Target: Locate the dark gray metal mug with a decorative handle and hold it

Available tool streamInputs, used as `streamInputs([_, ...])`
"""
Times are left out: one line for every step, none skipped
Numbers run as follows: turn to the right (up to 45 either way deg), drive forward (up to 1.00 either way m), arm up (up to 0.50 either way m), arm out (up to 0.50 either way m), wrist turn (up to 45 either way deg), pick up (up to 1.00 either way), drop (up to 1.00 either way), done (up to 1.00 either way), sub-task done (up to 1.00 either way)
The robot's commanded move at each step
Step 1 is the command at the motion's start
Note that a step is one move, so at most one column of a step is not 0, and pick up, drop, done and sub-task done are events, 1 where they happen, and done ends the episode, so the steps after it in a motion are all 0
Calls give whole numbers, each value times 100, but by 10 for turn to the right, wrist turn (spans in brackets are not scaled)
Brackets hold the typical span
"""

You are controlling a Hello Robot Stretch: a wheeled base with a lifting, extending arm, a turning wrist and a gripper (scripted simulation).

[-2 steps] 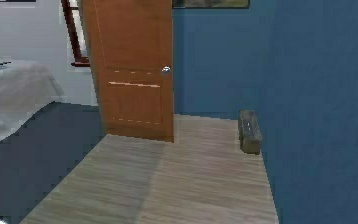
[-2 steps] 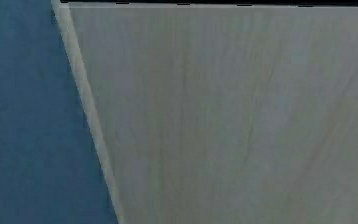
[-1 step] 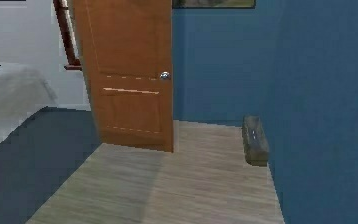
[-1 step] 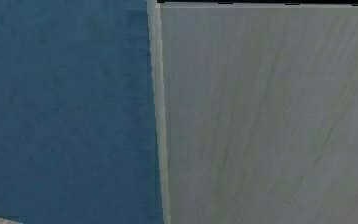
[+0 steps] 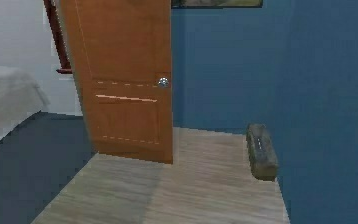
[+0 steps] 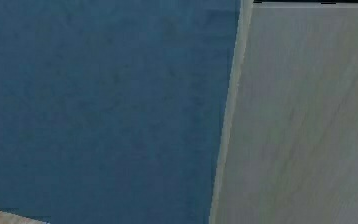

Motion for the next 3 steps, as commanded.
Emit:
streamInputs([120, 0, 0, 0, 0, 0, 0, 0, 0])
streamInputs([0, 10, 0, 0, 0, 0, 0, 0, 0])
streamInputs([-360, 0, 0, 0, 0, 0, 0, 0, 0])
